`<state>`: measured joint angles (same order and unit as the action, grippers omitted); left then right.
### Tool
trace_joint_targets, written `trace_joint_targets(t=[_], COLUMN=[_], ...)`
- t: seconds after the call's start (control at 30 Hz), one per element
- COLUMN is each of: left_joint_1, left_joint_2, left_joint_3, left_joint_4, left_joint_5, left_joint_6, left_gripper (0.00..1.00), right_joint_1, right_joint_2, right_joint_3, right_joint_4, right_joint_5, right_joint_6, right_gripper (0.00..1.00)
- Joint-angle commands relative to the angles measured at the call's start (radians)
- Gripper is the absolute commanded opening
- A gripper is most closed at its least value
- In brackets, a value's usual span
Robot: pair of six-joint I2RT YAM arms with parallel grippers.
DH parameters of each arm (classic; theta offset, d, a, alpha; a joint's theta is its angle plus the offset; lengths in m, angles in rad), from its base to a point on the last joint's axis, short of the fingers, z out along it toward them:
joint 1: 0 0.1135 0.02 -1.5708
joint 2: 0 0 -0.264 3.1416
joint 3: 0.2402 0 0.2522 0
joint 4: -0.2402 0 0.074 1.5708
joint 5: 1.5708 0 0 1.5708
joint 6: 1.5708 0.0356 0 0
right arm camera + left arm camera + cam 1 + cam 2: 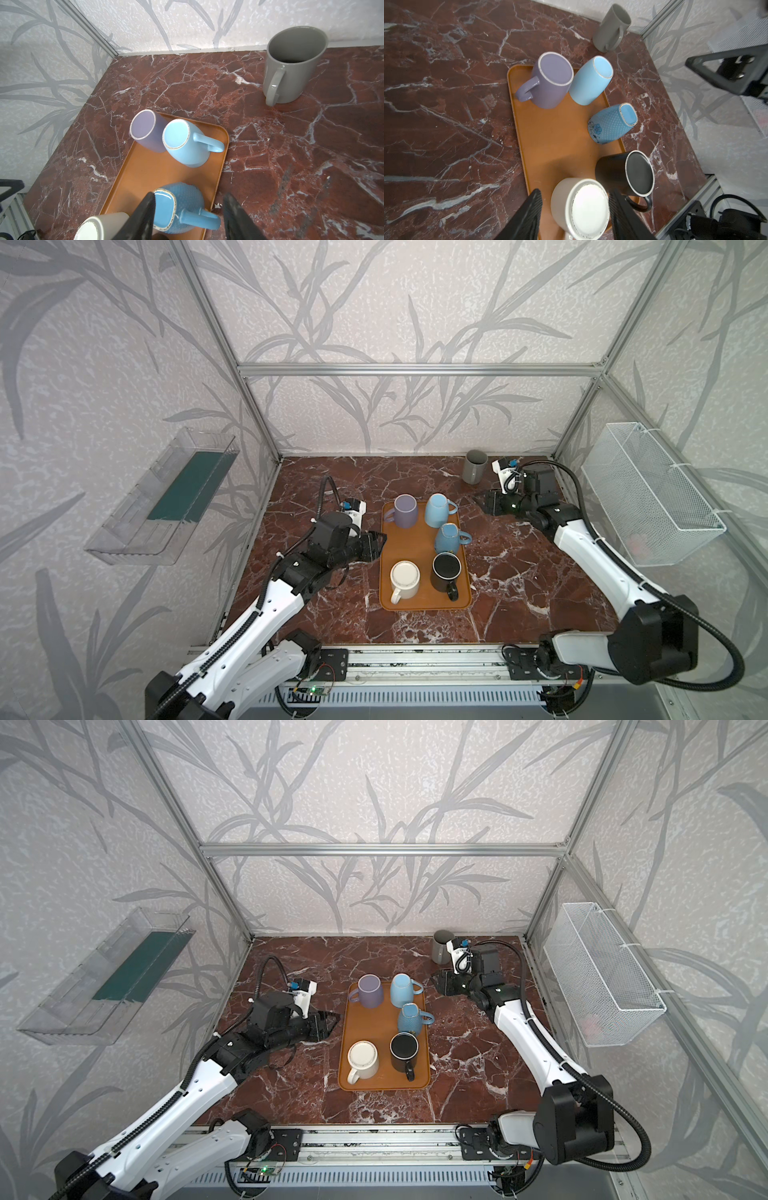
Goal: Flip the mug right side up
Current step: 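Open and withdraw the right gripper while the left moves over the white mug, then lower the left gripper onto the upside-down white mug and grasp it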
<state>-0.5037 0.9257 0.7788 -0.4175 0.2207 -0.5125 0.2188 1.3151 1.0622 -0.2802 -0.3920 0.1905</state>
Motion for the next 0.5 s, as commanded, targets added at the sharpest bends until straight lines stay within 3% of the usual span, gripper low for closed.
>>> trace_joint_targets(t=[0.0,0.47], left_joint_1=[-0.009,-0.211], left_joint_2=[0.000,-0.099], left_joint_3=[-0.029,-0.117], left_joint_4=[-0.098,-0.256], left_joint_5=[0.031,-0.058], left_joint_6=[-0.072,-0.251], left_gripper=[0.52,0.49], right_joint_1=[0.040,0.096], right_joint_2=[-0.035,-0.037], right_joint_3=[-0.025,-0.069], right_joint_4=[-0.093,-0.084], right_joint_5=[0.062,0.105], right_joint_6=[-0.020,-0.027], right_gripper=[0.53,0.54])
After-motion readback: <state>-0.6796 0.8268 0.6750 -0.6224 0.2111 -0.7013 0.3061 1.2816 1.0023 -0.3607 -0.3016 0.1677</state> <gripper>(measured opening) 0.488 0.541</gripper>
